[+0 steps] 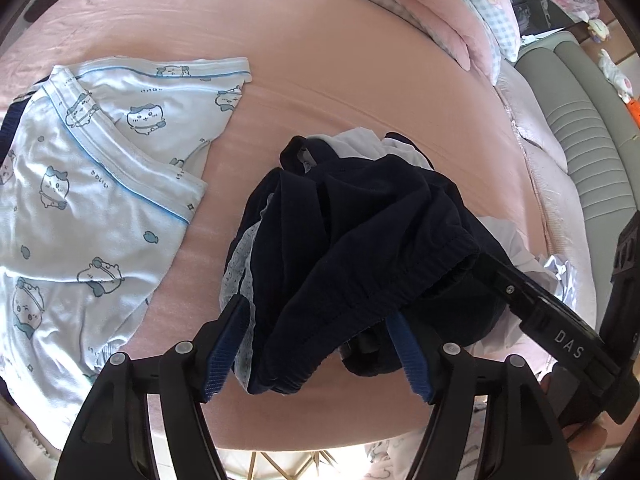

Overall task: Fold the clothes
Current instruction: 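Carry the navy pants with both grippers toward the cat-print pajama top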

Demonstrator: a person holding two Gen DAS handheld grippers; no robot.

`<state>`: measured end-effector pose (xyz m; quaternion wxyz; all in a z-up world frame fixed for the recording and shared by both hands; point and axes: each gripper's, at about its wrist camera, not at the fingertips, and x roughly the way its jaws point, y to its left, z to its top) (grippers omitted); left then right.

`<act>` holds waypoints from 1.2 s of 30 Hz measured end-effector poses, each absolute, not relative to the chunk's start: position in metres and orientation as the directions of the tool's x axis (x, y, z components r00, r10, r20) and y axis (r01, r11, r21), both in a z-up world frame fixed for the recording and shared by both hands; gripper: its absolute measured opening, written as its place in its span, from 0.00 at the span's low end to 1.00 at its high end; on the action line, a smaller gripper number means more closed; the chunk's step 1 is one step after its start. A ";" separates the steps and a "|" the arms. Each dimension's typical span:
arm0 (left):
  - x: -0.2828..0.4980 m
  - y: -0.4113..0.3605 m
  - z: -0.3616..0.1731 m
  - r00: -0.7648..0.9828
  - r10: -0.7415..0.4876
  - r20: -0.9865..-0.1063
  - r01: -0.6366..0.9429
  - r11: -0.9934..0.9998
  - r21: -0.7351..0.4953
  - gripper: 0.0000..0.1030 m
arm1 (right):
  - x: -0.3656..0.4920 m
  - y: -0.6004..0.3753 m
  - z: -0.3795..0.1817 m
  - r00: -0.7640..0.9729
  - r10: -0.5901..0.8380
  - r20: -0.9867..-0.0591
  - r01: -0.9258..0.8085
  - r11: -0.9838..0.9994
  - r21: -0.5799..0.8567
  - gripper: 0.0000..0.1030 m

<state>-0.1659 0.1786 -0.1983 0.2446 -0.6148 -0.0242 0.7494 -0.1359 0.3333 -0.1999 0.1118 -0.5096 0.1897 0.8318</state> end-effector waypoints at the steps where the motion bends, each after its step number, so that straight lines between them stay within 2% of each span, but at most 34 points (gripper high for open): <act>1: -0.166 0.181 -0.199 -0.126 0.390 -0.912 -0.348 -0.879 -0.327 0.67 | -0.136 0.335 -0.199 -0.467 -0.004 -0.884 -0.380 -0.902 0.204 0.69; 6: -0.168 0.194 -0.209 -0.110 0.367 -0.924 -0.373 -0.877 -0.304 0.67 | -0.147 0.338 -0.208 -0.434 0.000 -0.901 -0.378 -0.908 0.181 0.69; 12: -0.175 0.203 -0.229 -0.076 0.347 -0.935 -0.324 -0.895 -0.307 0.67 | -0.157 0.335 -0.225 -0.389 -0.020 -0.921 -0.366 -0.914 0.174 0.69; 17: -0.177 0.201 -0.240 -0.064 0.376 -0.924 -0.274 -0.897 -0.347 0.67 | -0.155 0.335 -0.228 -0.423 -0.073 -0.903 -0.357 -0.903 0.240 0.68; 18: -0.177 0.200 -0.240 -0.070 0.387 -0.919 -0.267 -0.895 -0.356 0.67 | -0.155 0.334 -0.228 -0.427 -0.078 -0.901 -0.359 -0.900 0.248 0.66; 21: -0.173 0.196 -0.241 -0.100 0.398 -0.912 -0.261 -0.895 -0.362 0.65 | -0.155 0.332 -0.230 -0.423 -0.067 -0.904 -0.365 -0.900 0.237 0.47; 22: -0.171 0.195 -0.240 -0.112 0.399 -0.910 -0.265 -0.895 -0.359 0.63 | -0.155 0.331 -0.231 -0.421 -0.066 -0.905 -0.365 -0.901 0.236 0.44; 24: -0.166 0.194 -0.240 -0.129 0.392 -0.911 -0.265 -0.899 -0.349 0.45 | -0.156 0.330 -0.234 -0.410 -0.075 -0.909 -0.364 -0.900 0.239 0.37; 27: -0.160 0.194 -0.236 -0.142 0.396 -0.907 -0.266 -0.898 -0.350 0.32 | -0.155 0.329 -0.235 -0.414 -0.081 -0.907 -0.366 -0.897 0.247 0.29; 28: -0.158 0.193 -0.233 -0.147 0.404 -0.903 -0.269 -0.895 -0.357 0.30 | -0.154 0.329 -0.234 -0.423 -0.088 -0.902 -0.367 -0.893 0.259 0.23; 30: -0.155 0.193 -0.228 -0.158 0.421 -0.893 -0.274 -0.888 -0.370 0.25 | -0.150 0.330 -0.233 -0.445 -0.117 -0.888 -0.372 -0.878 0.302 0.19; 33: -0.149 0.193 -0.220 -0.172 0.442 -0.880 -0.286 -0.877 -0.385 0.22 | -0.150 0.330 -0.237 -0.456 -0.216 -0.863 -0.364 -0.840 0.403 0.19; 36: -0.147 0.194 -0.216 -0.159 0.453 -0.877 -0.294 -0.870 -0.396 0.18 | -0.150 0.328 -0.245 -0.478 -0.372 -0.796 -0.350 -0.750 0.561 0.19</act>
